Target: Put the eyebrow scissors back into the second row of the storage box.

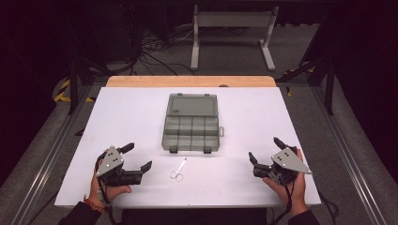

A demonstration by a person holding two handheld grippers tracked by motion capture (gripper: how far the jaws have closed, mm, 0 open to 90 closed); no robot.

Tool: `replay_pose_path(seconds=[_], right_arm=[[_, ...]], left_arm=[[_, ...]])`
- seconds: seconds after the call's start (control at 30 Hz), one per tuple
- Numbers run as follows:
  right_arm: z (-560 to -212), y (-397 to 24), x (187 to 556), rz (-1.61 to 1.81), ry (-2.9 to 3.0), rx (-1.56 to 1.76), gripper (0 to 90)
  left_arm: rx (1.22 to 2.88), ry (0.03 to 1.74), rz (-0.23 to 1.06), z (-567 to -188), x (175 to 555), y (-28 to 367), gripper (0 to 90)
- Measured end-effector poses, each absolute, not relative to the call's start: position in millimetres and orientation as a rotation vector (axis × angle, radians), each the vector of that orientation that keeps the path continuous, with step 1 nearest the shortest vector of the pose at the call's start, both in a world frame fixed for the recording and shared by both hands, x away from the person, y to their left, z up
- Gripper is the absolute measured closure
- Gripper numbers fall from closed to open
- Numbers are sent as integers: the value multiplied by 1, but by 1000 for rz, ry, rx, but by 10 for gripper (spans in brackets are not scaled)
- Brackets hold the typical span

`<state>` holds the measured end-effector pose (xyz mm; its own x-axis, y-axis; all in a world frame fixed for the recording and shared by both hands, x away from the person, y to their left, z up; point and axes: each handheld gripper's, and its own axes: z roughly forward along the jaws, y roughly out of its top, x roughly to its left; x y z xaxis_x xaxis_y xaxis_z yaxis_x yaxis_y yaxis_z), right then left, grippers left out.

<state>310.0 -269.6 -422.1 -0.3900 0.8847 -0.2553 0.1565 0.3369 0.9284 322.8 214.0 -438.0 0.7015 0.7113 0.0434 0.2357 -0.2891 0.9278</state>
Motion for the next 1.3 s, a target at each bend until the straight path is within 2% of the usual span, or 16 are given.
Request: replay_pose_path(seconds=[0.2, 0.63, 0.73, 0.87, 1.03, 1.3], right_arm=[[-423, -268, 312, 1062, 1787, 940, 63], [-425, -268, 313, 1038, 1811, 943, 67], [-426, -267, 314, 1031, 1823, 935, 68], [-428, -265, 315, 1020, 1845, 929, 68], [-430, -263, 315, 973, 1863, 909, 74], [-430, -264, 316, 966, 1861, 906, 76]], left_arm=[[1916, 768, 522, -443, 325, 193, 165], [2071, 789, 460, -455, 334, 137, 191], [2096, 805, 421, -457, 337, 128, 222], [2116, 831, 384, -457, 342, 119, 293], [2166, 827, 343, -458, 348, 110, 431], [2216, 829, 329, -464, 354, 95, 515]])
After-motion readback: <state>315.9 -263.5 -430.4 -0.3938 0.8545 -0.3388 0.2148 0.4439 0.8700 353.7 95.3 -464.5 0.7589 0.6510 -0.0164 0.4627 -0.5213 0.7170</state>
